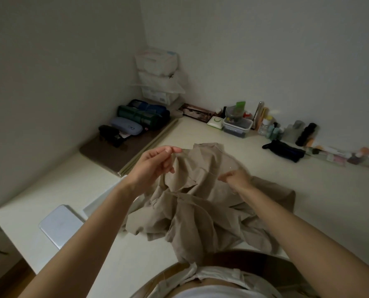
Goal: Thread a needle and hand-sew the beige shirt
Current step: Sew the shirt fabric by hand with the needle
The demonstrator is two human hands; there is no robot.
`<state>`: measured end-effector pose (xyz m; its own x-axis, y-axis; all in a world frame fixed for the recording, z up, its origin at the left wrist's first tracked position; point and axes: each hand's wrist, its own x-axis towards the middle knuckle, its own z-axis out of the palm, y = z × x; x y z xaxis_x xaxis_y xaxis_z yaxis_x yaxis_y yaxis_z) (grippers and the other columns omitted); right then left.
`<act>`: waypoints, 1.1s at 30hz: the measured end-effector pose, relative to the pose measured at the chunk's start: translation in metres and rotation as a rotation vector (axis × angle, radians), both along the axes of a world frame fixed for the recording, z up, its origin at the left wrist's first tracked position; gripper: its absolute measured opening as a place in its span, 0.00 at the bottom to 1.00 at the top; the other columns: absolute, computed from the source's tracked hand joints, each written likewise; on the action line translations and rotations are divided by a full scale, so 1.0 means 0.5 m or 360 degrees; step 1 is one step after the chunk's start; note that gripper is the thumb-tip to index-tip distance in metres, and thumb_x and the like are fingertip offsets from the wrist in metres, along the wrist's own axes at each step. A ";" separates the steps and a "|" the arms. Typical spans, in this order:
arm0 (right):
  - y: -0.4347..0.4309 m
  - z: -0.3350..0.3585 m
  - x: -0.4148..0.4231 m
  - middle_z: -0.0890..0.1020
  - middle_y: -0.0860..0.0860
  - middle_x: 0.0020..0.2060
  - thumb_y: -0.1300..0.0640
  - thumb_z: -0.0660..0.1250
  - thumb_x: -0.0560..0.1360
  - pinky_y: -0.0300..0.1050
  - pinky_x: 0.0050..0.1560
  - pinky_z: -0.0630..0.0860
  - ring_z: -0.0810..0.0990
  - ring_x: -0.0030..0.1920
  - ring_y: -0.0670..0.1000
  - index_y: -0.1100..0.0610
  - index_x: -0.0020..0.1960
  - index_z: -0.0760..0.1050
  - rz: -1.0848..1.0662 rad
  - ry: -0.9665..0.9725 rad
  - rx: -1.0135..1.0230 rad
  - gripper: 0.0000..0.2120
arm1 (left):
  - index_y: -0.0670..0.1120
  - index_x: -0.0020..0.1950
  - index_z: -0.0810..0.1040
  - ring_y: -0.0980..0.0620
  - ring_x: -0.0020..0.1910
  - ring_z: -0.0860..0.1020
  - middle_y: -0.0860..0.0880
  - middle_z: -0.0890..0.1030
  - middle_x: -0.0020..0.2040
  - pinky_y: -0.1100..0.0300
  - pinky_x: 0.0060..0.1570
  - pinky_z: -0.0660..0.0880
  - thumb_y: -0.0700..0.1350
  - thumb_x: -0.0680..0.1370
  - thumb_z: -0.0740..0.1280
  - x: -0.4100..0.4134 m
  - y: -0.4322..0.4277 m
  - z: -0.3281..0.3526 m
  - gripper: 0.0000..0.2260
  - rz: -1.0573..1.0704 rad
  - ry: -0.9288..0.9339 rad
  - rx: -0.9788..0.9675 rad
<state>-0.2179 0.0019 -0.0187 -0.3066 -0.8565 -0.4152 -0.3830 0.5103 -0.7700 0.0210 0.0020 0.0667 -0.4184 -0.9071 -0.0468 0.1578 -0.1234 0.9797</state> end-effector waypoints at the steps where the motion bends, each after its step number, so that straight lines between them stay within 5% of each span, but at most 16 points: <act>1: 0.001 -0.002 0.005 0.81 0.56 0.53 0.60 0.65 0.77 0.44 0.53 0.73 0.78 0.57 0.55 0.61 0.54 0.80 0.0030 0.0068 -0.0031 0.09 | 0.40 0.51 0.79 0.56 0.28 0.67 0.49 0.65 0.30 0.66 0.33 0.73 0.40 0.82 0.54 -0.005 0.000 0.000 0.13 0.0021 -0.0042 -0.0008; 4: 0.011 0.013 0.040 0.81 0.52 0.48 0.60 0.65 0.77 0.41 0.51 0.72 0.79 0.51 0.50 0.61 0.57 0.77 0.0080 0.0246 -0.0384 0.10 | 0.40 0.52 0.79 0.57 0.27 0.66 0.49 0.64 0.30 0.68 0.31 0.71 0.40 0.82 0.55 -0.015 -0.004 -0.006 0.12 0.0086 -0.0167 -0.0010; 9: 0.051 0.063 0.115 0.71 0.42 0.26 0.60 0.67 0.76 0.26 0.32 0.67 0.71 0.25 0.35 0.60 0.56 0.77 0.0576 -0.0188 -0.0616 0.09 | 0.43 0.50 0.80 0.56 0.34 0.73 0.49 0.74 0.31 0.65 0.42 0.75 0.40 0.82 0.57 -0.029 -0.013 -0.019 0.12 0.0110 -0.0227 -0.0032; 11: 0.057 0.076 0.144 0.77 0.42 0.31 0.57 0.67 0.77 0.28 0.38 0.70 0.76 0.32 0.34 0.59 0.56 0.77 0.0702 -0.0282 -0.0588 0.10 | 0.44 0.49 0.80 0.56 0.35 0.75 0.49 0.76 0.33 0.65 0.43 0.75 0.41 0.82 0.57 -0.035 -0.016 -0.019 0.12 0.0100 -0.0223 -0.0053; 13: 0.054 0.080 0.163 0.82 0.48 0.41 0.55 0.67 0.77 0.39 0.49 0.75 0.80 0.44 0.44 0.57 0.53 0.78 0.0739 -0.0309 -0.0597 0.08 | 0.43 0.50 0.80 0.56 0.35 0.76 0.49 0.77 0.34 0.65 0.43 0.76 0.41 0.82 0.57 -0.040 -0.017 -0.018 0.12 0.0083 -0.0212 -0.0062; 18: 0.041 0.082 0.164 0.79 0.45 0.34 0.56 0.67 0.76 0.42 0.44 0.75 0.78 0.37 0.44 0.55 0.46 0.78 0.0731 -0.0219 -0.0622 0.03 | 0.43 0.52 0.79 0.56 0.38 0.78 0.48 0.78 0.38 0.64 0.44 0.76 0.42 0.83 0.55 -0.031 -0.027 -0.028 0.13 0.0148 -0.0205 -0.0055; 21: 0.026 0.073 0.138 0.75 0.42 0.25 0.56 0.67 0.76 0.34 0.35 0.68 0.72 0.27 0.37 0.54 0.42 0.77 0.0565 -0.0121 -0.0675 0.05 | 0.43 0.52 0.78 0.53 0.39 0.77 0.47 0.78 0.40 0.61 0.43 0.75 0.43 0.84 0.54 -0.016 -0.028 -0.059 0.13 0.0285 -0.0380 0.0031; 26: 0.005 0.077 0.086 0.73 0.43 0.31 0.55 0.65 0.78 0.28 0.31 0.65 0.72 0.30 0.37 0.58 0.45 0.78 0.0518 0.0181 -0.0646 0.08 | 0.45 0.55 0.76 0.50 0.45 0.77 0.46 0.79 0.48 0.56 0.51 0.74 0.49 0.83 0.57 0.008 -0.016 -0.128 0.11 0.0079 -0.0896 0.0074; 30: -0.009 0.058 0.061 0.75 0.46 0.32 0.54 0.65 0.78 0.39 0.38 0.67 0.72 0.35 0.43 0.55 0.39 0.74 0.0497 0.0400 -0.0528 0.10 | 0.49 0.64 0.72 0.55 0.56 0.74 0.54 0.75 0.55 0.67 0.50 0.70 0.52 0.80 0.62 0.002 0.002 -0.146 0.14 -0.0221 -0.1239 -0.0063; 33: -0.004 0.047 0.049 0.80 0.52 0.35 0.54 0.64 0.78 0.43 0.43 0.72 0.77 0.37 0.48 0.59 0.39 0.77 0.0547 0.0525 -0.0394 0.12 | 0.49 0.67 0.70 0.53 0.57 0.74 0.53 0.75 0.56 0.66 0.51 0.71 0.49 0.80 0.63 -0.002 0.006 -0.156 0.16 -0.0249 -0.1255 -0.0106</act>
<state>-0.1935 -0.0002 0.0049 -0.0715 -0.9905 -0.1172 -0.7379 0.1316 -0.6620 0.0201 0.0051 -0.0113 -0.4069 -0.8520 -0.3293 -0.5975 -0.0244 0.8015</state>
